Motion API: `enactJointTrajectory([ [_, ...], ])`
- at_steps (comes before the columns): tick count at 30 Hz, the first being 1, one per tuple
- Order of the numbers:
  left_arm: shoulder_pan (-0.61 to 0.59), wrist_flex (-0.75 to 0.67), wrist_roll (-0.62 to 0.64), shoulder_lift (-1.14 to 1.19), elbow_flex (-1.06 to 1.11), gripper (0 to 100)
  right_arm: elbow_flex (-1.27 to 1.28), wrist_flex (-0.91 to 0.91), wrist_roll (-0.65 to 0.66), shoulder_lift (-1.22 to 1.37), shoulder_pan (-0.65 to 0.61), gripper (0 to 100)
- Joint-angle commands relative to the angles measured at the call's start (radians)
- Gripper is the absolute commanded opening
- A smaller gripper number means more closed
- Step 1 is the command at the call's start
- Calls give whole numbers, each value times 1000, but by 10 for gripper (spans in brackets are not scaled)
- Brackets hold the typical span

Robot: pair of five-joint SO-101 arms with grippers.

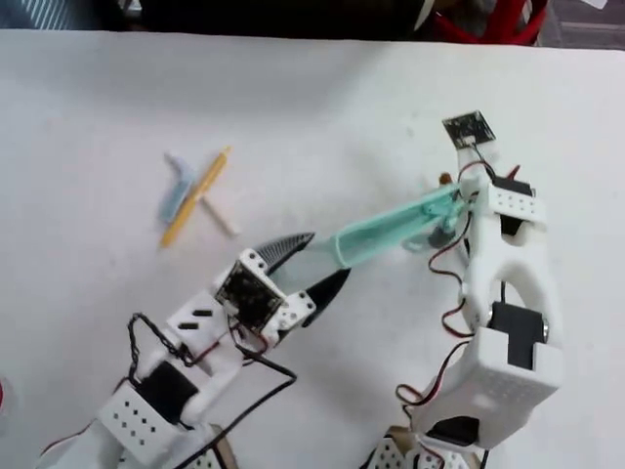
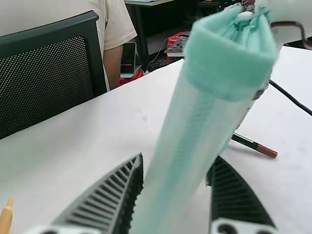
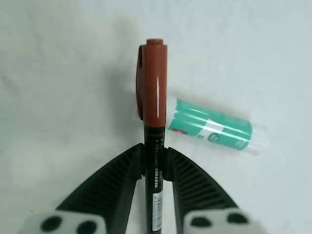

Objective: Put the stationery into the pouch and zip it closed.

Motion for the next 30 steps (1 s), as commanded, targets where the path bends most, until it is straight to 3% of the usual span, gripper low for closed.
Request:
enactJointTrajectory([
  [1, -2, -29, 5, -8, -5, 213, -41, -16, 8, -5, 2, 26],
  [7, -1, -31, 5, -8, -2, 106, -41, -10, 6, -15, 5, 18],
  [11, -5, -31, 5, -8, -2, 90, -41, 15, 2, -90, 5, 18],
  [22, -7, -31, 3, -8, -2, 90, -71, 225, -6, -665, 18, 18],
  [27, -7, -31, 3, -10, -2, 90, -276, 355, -210, -977, 10, 18],
  [30, -7, -31, 3, -13, -2, 90, -370, 417, -316, -1070, -94, 18],
])
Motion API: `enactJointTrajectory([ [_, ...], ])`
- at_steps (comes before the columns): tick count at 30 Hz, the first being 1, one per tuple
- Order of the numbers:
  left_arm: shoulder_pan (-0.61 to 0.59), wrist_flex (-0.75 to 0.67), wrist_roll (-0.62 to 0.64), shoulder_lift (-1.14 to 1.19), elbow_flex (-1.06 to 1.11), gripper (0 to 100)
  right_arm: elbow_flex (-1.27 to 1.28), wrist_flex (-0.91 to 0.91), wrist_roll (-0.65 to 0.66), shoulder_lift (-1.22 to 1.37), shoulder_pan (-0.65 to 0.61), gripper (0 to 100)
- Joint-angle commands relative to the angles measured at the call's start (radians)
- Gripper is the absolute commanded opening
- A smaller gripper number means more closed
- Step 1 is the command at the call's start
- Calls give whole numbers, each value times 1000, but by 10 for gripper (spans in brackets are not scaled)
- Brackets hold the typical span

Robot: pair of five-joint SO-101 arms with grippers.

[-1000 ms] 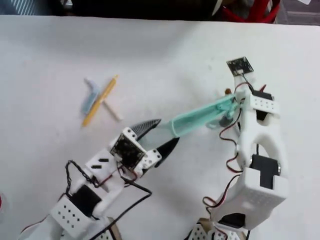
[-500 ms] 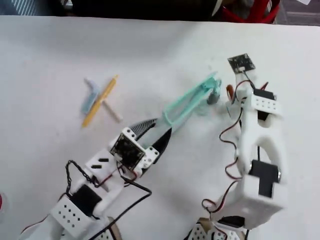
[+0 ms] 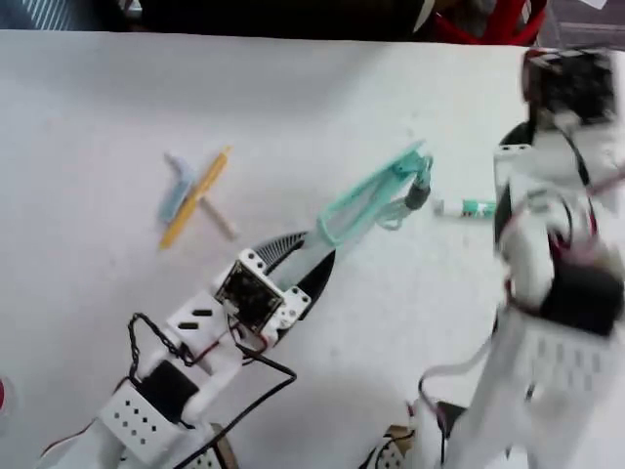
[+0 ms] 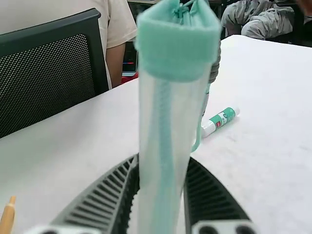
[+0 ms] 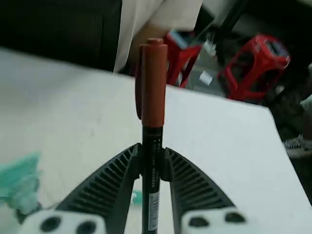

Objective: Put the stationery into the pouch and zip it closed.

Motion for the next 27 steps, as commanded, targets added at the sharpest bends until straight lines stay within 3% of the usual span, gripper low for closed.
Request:
enactJointTrajectory([
  [1, -2, -31, 5, -13, -9, 90, -130, 70, -112, -127, -143, 18],
  [7, -4, -31, 8, -10, -11, 90, -160, 99, -272, -189, -642, 18],
  [9, -4, -31, 8, -10, -9, 90, -110, 58, -259, -185, -739, 18],
  [16, -4, -31, 5, -13, -12, 90, 193, -251, -256, -228, -708, 18],
  [22, -47, -54, 8, -15, -15, 90, 473, -392, -203, -318, -731, 18],
  [27, -84, -103, 12, -10, -11, 103, 548, -421, -199, -372, -731, 18],
])
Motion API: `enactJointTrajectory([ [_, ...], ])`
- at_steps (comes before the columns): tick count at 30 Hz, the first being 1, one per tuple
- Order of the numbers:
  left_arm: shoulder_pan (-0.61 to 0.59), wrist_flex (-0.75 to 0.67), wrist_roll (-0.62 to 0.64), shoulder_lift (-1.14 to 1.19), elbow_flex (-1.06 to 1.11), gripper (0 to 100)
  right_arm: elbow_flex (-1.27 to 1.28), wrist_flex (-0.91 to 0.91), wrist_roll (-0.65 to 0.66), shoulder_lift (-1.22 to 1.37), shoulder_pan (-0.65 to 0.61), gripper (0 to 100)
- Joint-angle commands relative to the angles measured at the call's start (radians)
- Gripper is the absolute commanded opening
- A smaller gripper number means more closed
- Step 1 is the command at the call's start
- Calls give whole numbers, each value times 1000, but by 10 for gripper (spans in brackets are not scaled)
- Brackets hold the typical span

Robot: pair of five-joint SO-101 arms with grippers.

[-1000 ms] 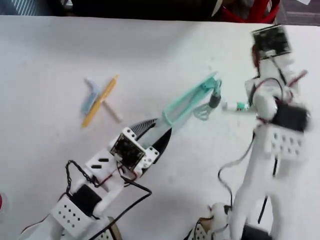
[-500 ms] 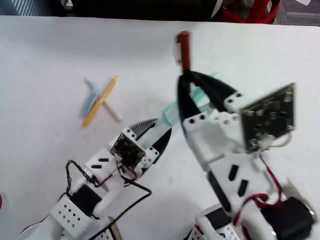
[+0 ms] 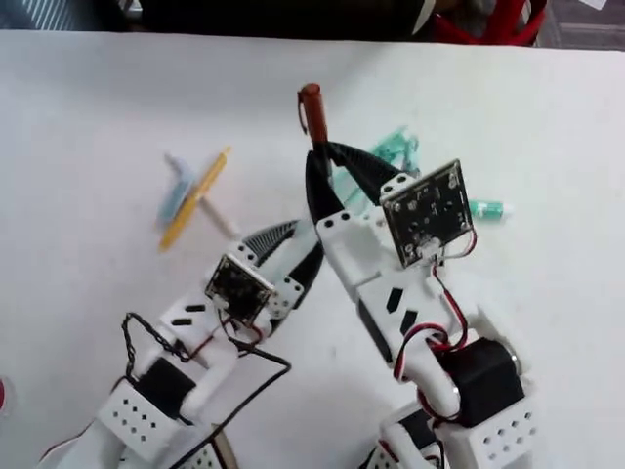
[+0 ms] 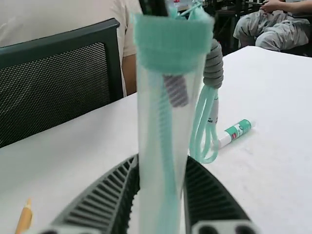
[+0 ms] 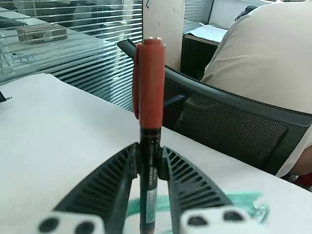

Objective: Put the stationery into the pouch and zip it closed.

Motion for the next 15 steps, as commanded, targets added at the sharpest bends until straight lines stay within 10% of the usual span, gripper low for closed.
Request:
enactJointTrajectory([
  [1, -28, -41, 9, -10, -12, 126, 41, -25, 17, -16, 2, 18],
  [15, -28, -3, 28, -12, -15, 234, 140, 8, 26, -13, 10, 18],
])
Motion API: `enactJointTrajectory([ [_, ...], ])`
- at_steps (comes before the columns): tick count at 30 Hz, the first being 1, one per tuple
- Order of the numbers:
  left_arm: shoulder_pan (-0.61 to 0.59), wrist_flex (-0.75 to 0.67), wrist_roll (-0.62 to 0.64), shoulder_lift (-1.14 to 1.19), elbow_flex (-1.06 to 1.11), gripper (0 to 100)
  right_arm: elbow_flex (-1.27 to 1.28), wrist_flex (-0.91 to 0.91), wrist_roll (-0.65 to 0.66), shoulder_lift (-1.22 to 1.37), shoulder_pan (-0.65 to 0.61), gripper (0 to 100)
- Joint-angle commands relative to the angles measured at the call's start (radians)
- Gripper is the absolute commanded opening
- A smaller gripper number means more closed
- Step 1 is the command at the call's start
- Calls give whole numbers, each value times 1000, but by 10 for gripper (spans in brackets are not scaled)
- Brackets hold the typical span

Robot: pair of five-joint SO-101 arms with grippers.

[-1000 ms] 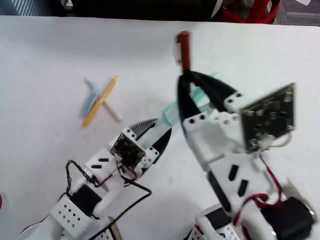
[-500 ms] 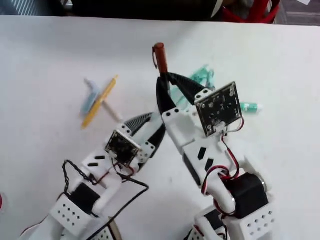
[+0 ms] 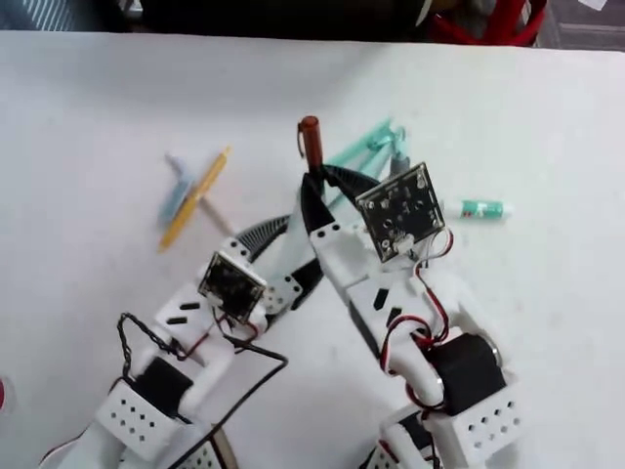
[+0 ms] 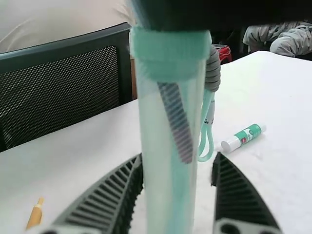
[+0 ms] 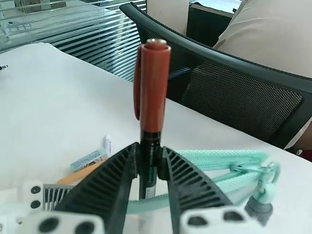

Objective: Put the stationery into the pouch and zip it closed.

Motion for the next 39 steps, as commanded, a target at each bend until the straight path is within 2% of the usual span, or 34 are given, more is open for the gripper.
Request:
enactJointTrajectory([
  [1, -1, 0, 46, -13, -15, 234, 0, 27, 32, 7, -7, 18],
  [6, -2, -8, 58, -15, -17, 228, -9, 71, 114, 79, -148, 18],
  [8, -1, -9, 58, -15, -17, 184, -37, 79, 155, 108, -180, 18],
  [13, -7, -34, 57, -16, -11, 134, -153, 173, 172, 151, -137, 22],
  [15, -7, -31, 57, -16, -11, 133, -190, 208, 170, 148, -108, 72],
  [19, -7, -32, 57, -15, -11, 133, -235, 271, 170, 147, -94, 256],
  [22, -8, -31, 57, -13, -11, 134, -330, 325, 176, 142, -71, 292],
  [26, -36, -31, 58, -12, -11, 135, -497, 357, 180, 101, 65, 253],
  [29, -58, -31, 58, -15, -11, 133, -551, 371, 192, 127, 274, 235],
  [32, -58, -31, 58, -15, -11, 132, -509, 375, 262, 246, 446, 234],
  [35, -58, -31, 58, -15, -11, 132, -462, 335, 416, 446, 555, 234],
  [39, -58, -31, 58, -15, -11, 132, -465, 298, 717, 757, 601, 234],
])
